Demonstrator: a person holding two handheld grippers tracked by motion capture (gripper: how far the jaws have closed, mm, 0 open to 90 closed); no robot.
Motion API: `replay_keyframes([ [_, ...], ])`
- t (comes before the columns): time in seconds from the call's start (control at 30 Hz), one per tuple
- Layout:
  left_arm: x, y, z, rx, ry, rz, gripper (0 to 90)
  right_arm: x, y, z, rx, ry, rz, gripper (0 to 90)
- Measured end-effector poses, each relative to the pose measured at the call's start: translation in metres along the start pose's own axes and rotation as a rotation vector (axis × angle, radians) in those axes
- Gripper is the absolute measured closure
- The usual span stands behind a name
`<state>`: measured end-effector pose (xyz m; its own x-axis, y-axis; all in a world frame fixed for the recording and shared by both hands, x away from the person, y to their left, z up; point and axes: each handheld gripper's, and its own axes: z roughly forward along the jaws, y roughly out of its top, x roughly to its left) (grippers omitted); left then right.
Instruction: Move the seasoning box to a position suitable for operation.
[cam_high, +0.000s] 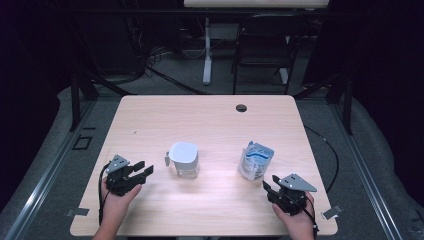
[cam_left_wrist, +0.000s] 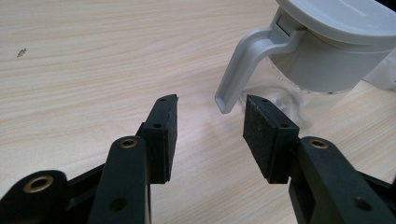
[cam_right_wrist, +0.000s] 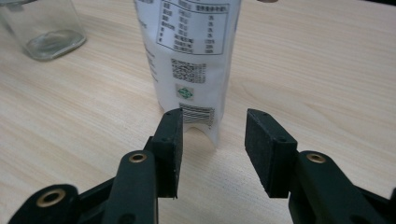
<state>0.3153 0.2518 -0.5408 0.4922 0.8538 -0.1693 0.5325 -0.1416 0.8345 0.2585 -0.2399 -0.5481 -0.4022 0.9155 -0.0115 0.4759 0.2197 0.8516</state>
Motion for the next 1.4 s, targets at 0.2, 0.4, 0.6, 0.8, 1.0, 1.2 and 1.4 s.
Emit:
replay_keyframes([
  [0.2, 0.0, 0.0, -0.002, 0.005, -0.003, 0.009, 56.3, -0.001, 0.0, 0.001, 0.007, 0.007, 0.006, 56.6],
  [0.4, 0.002, 0.0, 0.0, 0.016, -0.015, 0.009, 59.1, 0.004, 0.002, -0.002, -0.034, 0.004, 0.01, 55.5],
  [0.6, -0.003, 0.001, 0.004, 0.02, 0.003, 0.031, 58.3, 0.005, 0.002, -0.002, -0.042, 0.015, 0.013, 52.7],
  [0.8, -0.005, 0.004, 0.011, 0.028, -0.018, 0.042, 61.5, 0.004, 0.003, -0.003, -0.058, 0.027, 0.024, 50.7],
  [1.0, -0.008, 0.01, 0.02, 0.029, -0.025, 0.05, 61.7, 0.005, 0.002, -0.004, -0.062, 0.021, 0.011, 48.0],
  [1.2, -0.009, 0.012, 0.033, 0.064, -0.025, 0.07, 62.4, 0.001, -0.002, -0.005, -0.052, 0.027, 0.033, 45.8],
  [1.4, -0.013, 0.015, 0.042, 0.075, -0.023, 0.071, 63.2, -0.001, -0.004, -0.007, -0.051, 0.035, 0.038, 43.4],
])
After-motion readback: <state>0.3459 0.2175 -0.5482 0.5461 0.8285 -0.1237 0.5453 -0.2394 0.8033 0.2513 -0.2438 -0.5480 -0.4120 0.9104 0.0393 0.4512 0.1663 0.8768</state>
